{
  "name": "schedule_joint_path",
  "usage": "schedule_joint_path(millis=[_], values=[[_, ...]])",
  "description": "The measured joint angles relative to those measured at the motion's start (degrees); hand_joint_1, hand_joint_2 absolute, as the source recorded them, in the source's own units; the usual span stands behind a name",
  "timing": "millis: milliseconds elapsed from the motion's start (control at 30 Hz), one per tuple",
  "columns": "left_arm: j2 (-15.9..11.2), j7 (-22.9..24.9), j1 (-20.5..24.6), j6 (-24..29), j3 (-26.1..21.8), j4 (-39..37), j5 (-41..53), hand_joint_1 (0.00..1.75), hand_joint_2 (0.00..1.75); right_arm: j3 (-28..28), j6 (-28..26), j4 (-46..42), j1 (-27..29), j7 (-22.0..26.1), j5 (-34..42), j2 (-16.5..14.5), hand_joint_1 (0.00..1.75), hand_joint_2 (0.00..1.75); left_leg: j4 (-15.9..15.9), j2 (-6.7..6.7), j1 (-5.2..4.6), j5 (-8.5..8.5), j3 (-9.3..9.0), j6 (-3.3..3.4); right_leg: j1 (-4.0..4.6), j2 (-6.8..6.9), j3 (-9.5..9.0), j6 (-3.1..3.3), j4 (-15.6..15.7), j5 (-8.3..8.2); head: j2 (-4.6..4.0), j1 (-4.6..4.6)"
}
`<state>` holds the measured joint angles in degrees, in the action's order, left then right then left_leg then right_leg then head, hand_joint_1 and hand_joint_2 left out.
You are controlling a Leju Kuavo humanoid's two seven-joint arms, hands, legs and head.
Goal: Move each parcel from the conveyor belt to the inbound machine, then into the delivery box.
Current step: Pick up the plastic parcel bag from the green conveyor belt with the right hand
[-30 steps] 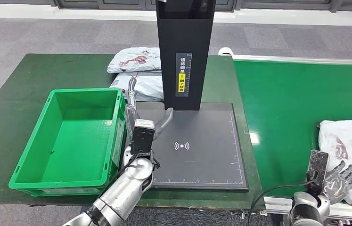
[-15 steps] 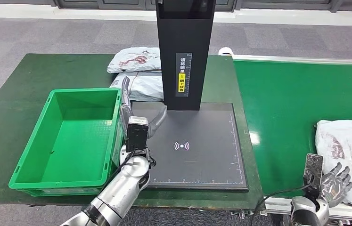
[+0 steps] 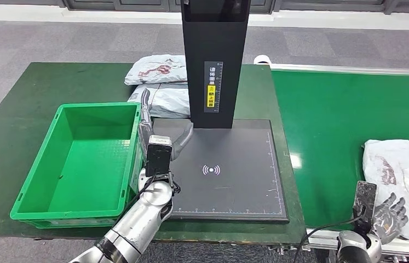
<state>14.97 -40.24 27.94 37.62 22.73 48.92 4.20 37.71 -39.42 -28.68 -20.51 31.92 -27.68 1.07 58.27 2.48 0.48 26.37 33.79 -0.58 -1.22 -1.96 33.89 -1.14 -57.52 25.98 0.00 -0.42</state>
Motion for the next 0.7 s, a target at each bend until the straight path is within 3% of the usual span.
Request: schedule_joint_path(millis=[700], values=[[0.02, 0.00, -0.06, -0.45, -0.49, 0.38, 0.19, 0.00, 1.75, -2.73, 0.19, -1.68, 0.93, -3.08, -0.24, -0.04, 0.00, 1.75, 0.00, 0.00, 0.00, 0.00, 0.01, 0.00, 0.00, 0.00, 0.00, 0.00, 0.00, 0.00, 0.00, 0.00]])
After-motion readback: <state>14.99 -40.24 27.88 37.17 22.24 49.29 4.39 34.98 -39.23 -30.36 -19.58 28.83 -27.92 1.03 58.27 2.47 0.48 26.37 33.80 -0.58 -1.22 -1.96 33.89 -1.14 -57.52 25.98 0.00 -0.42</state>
